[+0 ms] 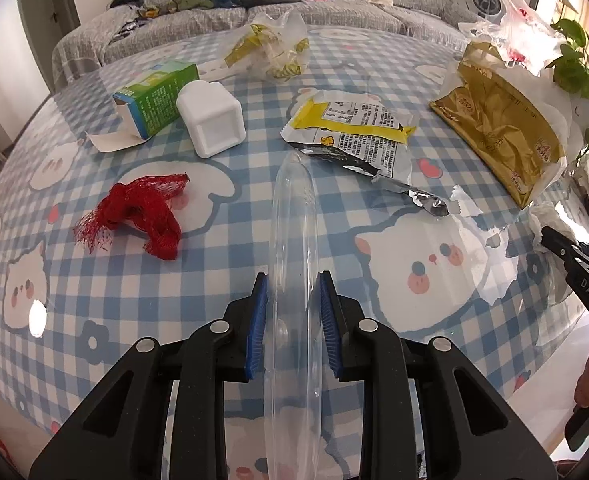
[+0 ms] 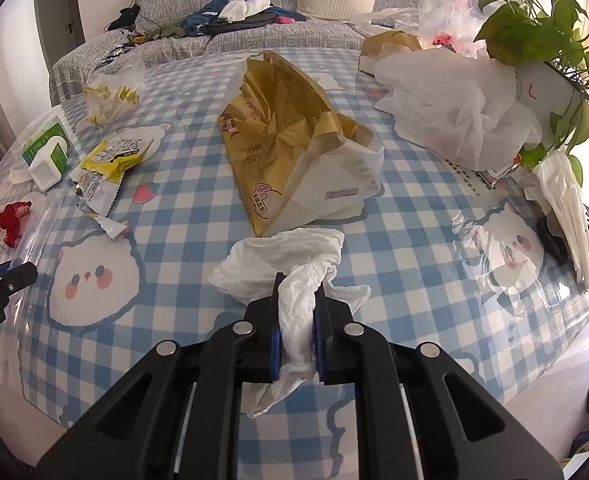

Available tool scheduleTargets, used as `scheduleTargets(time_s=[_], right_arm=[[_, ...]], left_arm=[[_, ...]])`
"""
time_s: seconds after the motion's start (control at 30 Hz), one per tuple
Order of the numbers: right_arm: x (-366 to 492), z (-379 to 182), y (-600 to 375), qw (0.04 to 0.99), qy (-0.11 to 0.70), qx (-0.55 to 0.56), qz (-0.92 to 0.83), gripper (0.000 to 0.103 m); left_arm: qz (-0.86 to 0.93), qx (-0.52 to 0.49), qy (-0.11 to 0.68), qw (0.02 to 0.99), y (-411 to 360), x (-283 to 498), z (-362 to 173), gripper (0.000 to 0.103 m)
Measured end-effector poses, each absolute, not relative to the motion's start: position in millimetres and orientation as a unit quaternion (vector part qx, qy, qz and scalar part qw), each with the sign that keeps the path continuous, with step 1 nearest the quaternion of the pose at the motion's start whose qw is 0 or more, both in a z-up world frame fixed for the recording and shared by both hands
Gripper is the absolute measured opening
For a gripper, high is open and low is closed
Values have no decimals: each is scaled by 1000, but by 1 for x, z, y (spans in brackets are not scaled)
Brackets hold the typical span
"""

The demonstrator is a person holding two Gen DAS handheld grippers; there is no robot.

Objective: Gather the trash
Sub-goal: 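Lift the tissue with the right tool while the left tool carries the tube toward the bin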

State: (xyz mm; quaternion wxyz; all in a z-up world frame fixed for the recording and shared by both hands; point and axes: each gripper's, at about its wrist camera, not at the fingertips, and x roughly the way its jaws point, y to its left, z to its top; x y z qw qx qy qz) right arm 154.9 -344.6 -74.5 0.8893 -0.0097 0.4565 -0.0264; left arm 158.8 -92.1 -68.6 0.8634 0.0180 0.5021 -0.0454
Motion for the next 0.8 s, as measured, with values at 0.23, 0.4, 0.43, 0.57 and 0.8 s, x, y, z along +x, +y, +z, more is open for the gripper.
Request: scheduleTargets(time_s=[0.23,0.4,0.43,0.57,0.8], right_arm=[[150,-69,-343,891,453,-6,-26,11],[143,-64,-342,894,447,-3,-24,11],[141,-61,-341,895,445,-3,-22,11],[132,-54,-338,899,437,-1,-17,11],[110,-39,-332,907,421,6,-8,11]], left_arm=[[-47,18,497,866,-92,149,-63,25],[-46,19,493,869,-94,140,-57,25],[-46,18,492,869,-94,137,-55,25],[-47,12,489,871,-93,125,-49,25],[-47,2,480,876,-91,99,-36,25]])
